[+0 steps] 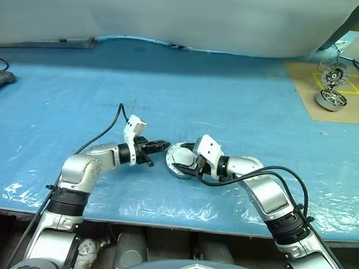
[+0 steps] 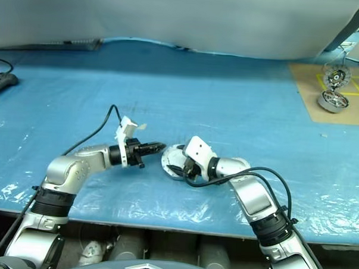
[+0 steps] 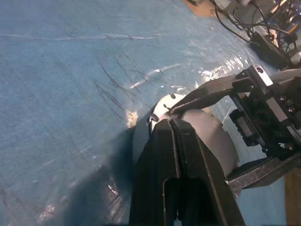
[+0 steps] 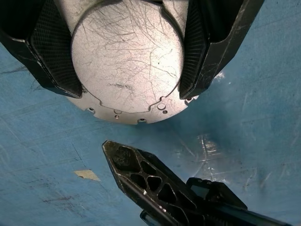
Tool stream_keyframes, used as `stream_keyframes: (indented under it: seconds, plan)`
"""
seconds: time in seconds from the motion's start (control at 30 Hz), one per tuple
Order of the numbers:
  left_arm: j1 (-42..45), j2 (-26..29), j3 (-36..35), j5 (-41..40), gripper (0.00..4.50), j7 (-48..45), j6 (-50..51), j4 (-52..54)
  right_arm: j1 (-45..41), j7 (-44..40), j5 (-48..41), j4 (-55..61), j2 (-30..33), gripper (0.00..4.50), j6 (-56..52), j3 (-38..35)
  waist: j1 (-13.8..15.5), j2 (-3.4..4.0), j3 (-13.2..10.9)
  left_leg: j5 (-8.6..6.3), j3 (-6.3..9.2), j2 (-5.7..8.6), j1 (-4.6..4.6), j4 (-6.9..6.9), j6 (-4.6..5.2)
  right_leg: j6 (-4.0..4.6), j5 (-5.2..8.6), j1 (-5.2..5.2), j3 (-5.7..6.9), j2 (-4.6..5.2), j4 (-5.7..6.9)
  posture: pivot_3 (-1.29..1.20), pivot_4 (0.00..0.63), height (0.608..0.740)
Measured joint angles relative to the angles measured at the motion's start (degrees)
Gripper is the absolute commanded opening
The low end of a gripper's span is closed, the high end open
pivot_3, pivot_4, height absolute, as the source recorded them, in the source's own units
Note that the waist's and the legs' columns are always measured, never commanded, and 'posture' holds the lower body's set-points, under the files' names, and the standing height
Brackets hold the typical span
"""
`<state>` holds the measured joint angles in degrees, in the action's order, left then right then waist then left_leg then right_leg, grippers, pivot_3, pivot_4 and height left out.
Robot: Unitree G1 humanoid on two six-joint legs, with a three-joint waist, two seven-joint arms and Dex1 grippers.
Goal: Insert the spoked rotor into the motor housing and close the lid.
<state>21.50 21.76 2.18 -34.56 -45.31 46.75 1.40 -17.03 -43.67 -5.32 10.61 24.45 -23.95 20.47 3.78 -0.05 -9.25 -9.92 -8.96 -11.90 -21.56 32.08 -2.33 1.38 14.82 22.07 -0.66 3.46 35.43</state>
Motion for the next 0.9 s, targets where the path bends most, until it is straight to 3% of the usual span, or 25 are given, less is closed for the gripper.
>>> stream_keyframes:
  seconds: [0.53, 0.7, 0.9]
  plan:
    - [-1.69, 2.25, 5.11, 4.70, 0.00, -2.19, -3.24, 1.60, -0.44, -1.24, -0.39, -0.83, -0.26, 2.98, 0.10, 0.05, 0.00, -0.02, 0.02, -0.01, -0.23, 0.09, 0.34, -0.53, 0.02, -0.05, 0.02, -0.04, -0.34, 0.01, -0.24, 0.00, 0.150, 0.740]
    - [-1.33, 2.27, 6.07, 5.34, 0.00, -2.70, -3.75, 1.69, -0.12, -2.19, -2.64, -0.91, -0.55, 4.49, -0.40, -1.66, 0.17, -0.01, 0.03, 0.00, -0.38, 0.10, 0.32, -0.81, 0.00, -0.07, 0.00, -0.04, -0.35, 0.01, -0.60, 0.00, 0.150, 0.740]
    - [-0.93, 2.68, 7.22, 6.58, 0.00, -3.81, -4.90, 1.86, 1.58, -2.16, -10.93, 0.80, -2.82, 4.49, -6.34, -7.95, 0.60, -0.02, 0.03, 0.01, -0.38, 0.14, 0.07, -0.92, -0.02, -0.33, -0.13, 0.07, -0.29, 0.02, -0.68, 0.00, 0.150, 0.740]
